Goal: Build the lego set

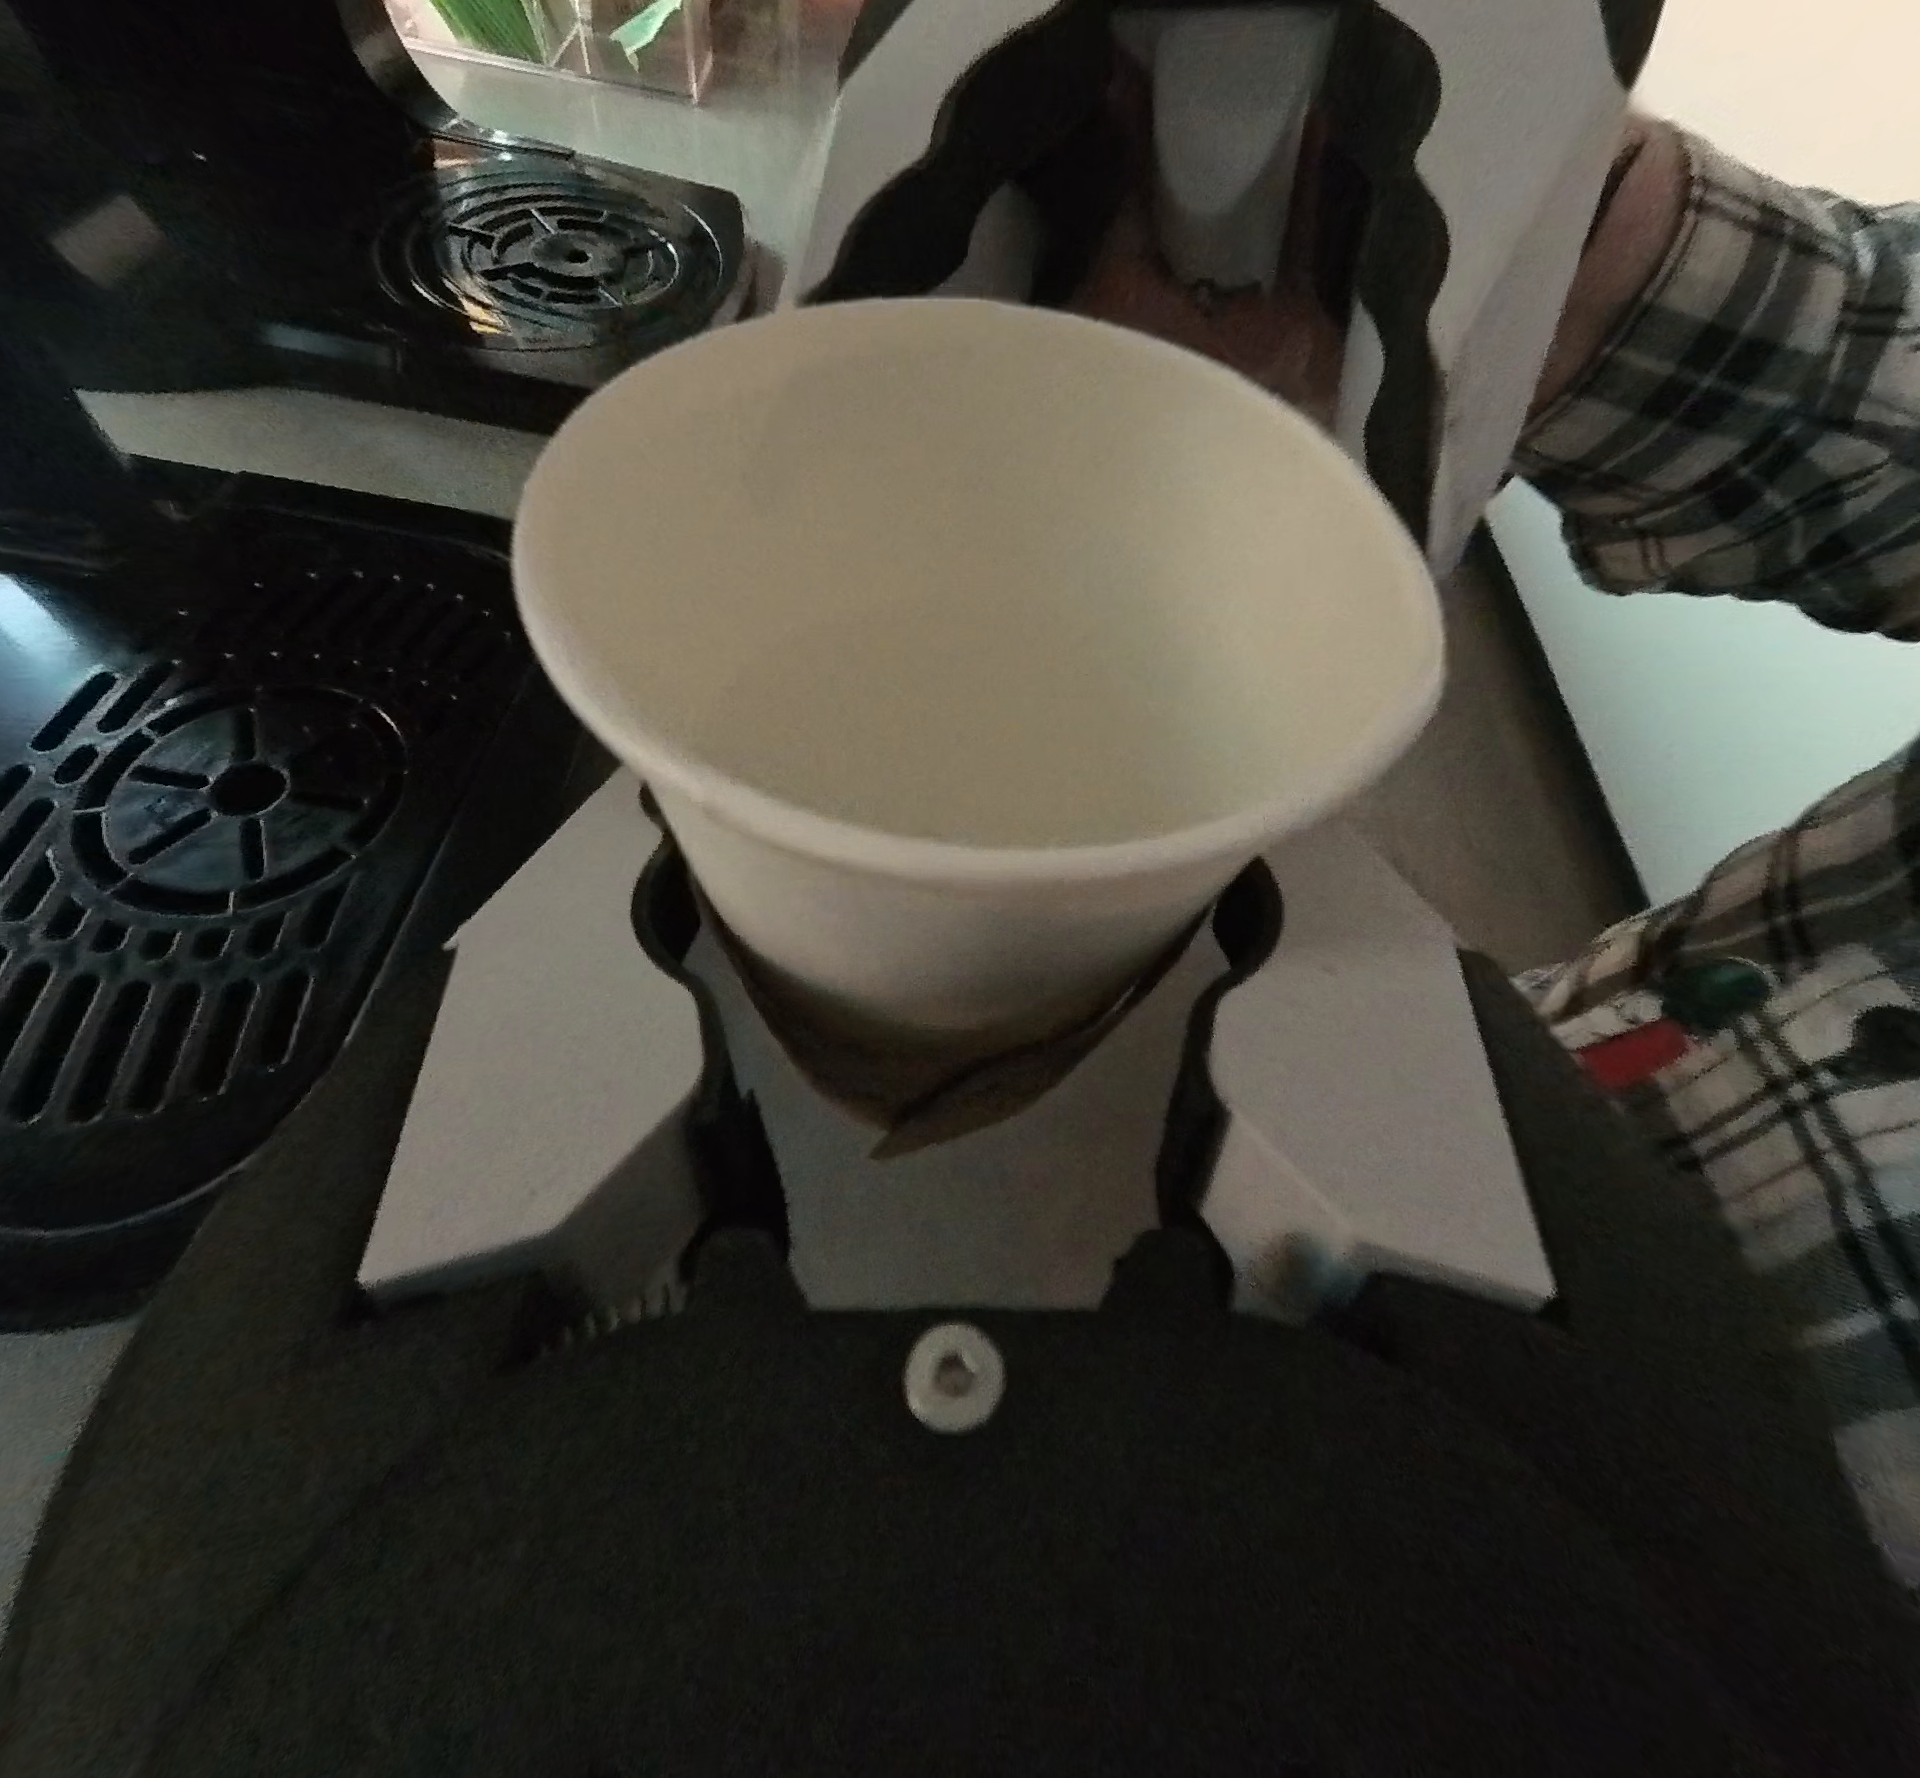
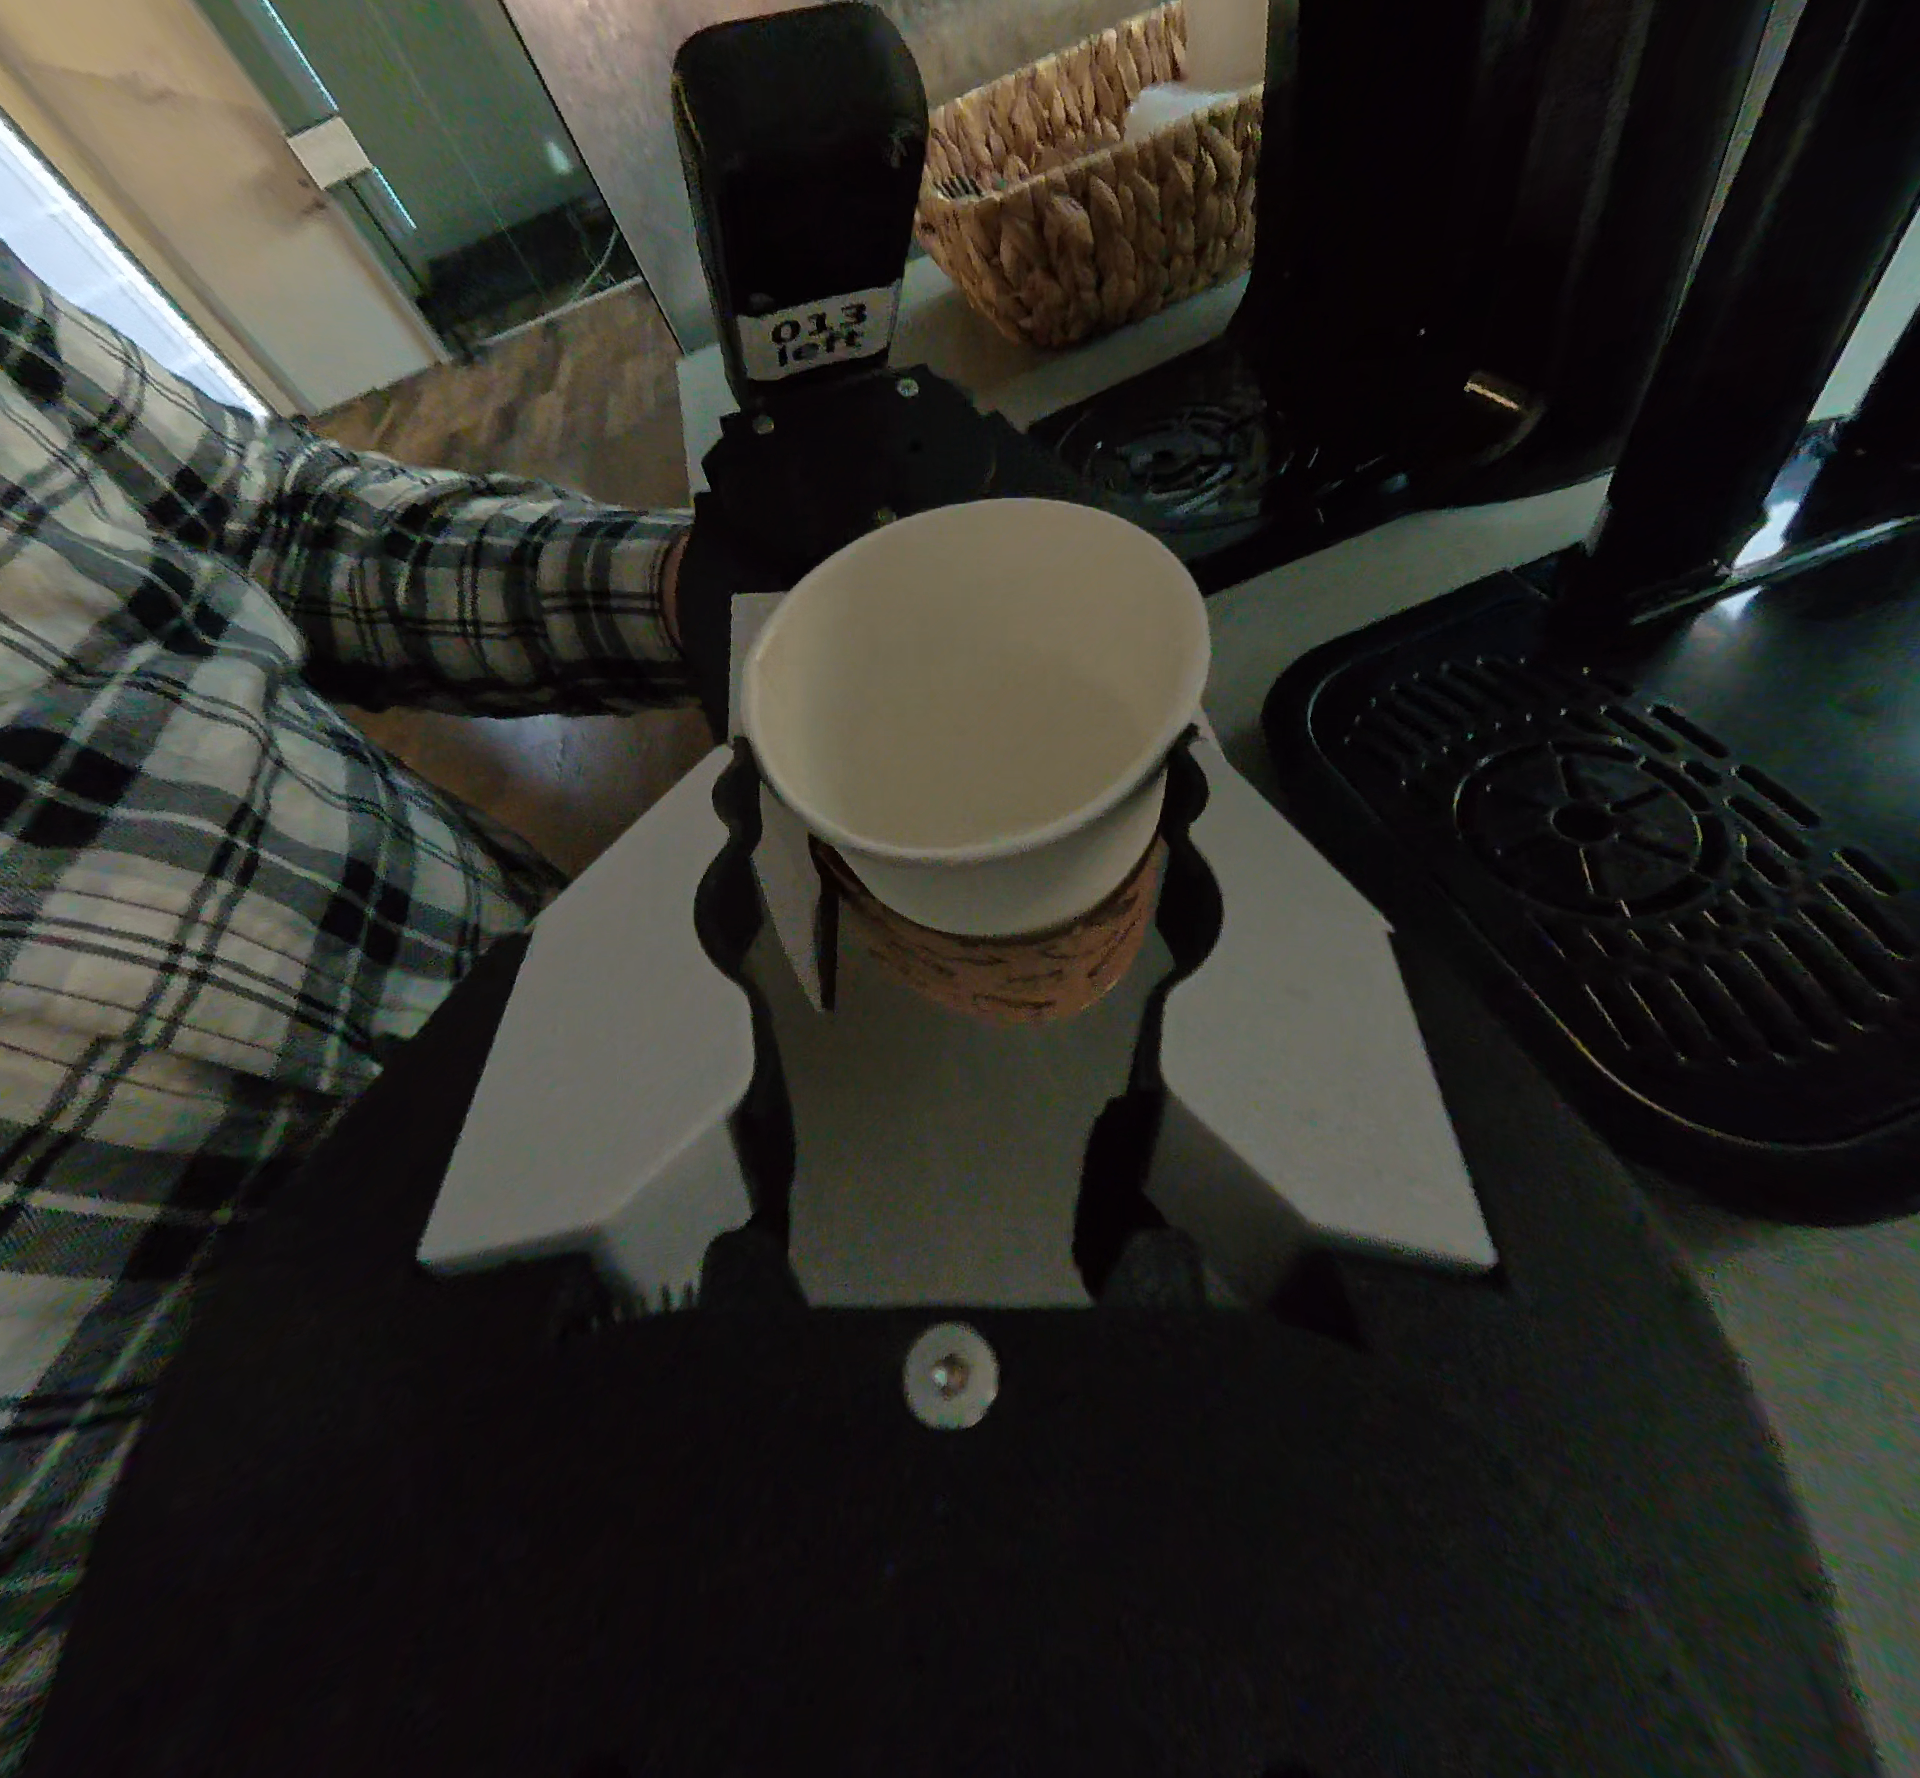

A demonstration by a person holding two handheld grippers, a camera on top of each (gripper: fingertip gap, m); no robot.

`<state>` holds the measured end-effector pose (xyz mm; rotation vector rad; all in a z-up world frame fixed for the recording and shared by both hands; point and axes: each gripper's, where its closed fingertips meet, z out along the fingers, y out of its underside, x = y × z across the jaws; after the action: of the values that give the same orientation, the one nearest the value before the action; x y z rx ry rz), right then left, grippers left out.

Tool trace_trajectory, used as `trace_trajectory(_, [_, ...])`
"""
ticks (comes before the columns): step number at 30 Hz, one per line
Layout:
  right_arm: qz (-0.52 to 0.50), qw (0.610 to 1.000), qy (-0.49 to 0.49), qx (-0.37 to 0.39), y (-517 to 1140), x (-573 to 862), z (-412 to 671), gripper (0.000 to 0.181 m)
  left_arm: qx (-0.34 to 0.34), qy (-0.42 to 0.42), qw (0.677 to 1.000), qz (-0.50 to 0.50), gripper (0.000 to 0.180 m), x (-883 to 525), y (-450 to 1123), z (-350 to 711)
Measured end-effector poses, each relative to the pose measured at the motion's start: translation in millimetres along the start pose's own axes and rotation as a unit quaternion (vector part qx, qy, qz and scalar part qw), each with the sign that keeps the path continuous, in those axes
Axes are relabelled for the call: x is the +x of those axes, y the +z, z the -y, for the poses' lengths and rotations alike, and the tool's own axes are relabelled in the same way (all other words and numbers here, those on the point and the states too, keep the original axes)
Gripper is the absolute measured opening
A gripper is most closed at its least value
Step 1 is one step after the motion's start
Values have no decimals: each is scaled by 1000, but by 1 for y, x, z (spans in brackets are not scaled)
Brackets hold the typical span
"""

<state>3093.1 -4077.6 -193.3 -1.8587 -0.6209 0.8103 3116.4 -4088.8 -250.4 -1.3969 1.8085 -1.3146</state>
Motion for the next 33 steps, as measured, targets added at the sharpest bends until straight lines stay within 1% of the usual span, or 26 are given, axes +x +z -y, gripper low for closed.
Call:
trace_trajectory(3, [-4,1000,-3,-16,0,4,-10,76,0,0,1000,-5,101,-2,4,-4])
trace_trajectory(7, [-15,998,-8,-59,2,11,-33,76,-5,0,1000,-1,107,-7,5,-11])
trace_trajectory(12, [-8,998,-11,-64,7,8,-35,76,-7,-12,1000,-16,109,-3,4,-21])
trace_trajectory(16, [-11,997,-12,-74,5,9,-33,76,-17,-22,1000,-14,118,-6,-8,-31])
trace_trajectory(19, [-4,996,-17,-88,5,6,-33,76,-51,-18,998,-11,111,-6,-10,-46])
trace_trajectory(22, [0,995,-12,-95,8,7,-32,76,-78,-1,997,-16,89,-3,-3,-51])
trace_trajectory(25, [1,995,-9,-99,6,8,-32,75,-80,-2,997,-12,86,-4,0,-49])
trace_trajectory(27, [1,995,-5,-99,6,8,-32,73,-64,-7,998,-10,85,-4,-1,-42])
trace_trajectory(33, [-2,996,-1,-93,4,8,-35,71,-49,-11,999,-13,83,-4,-2,-38])
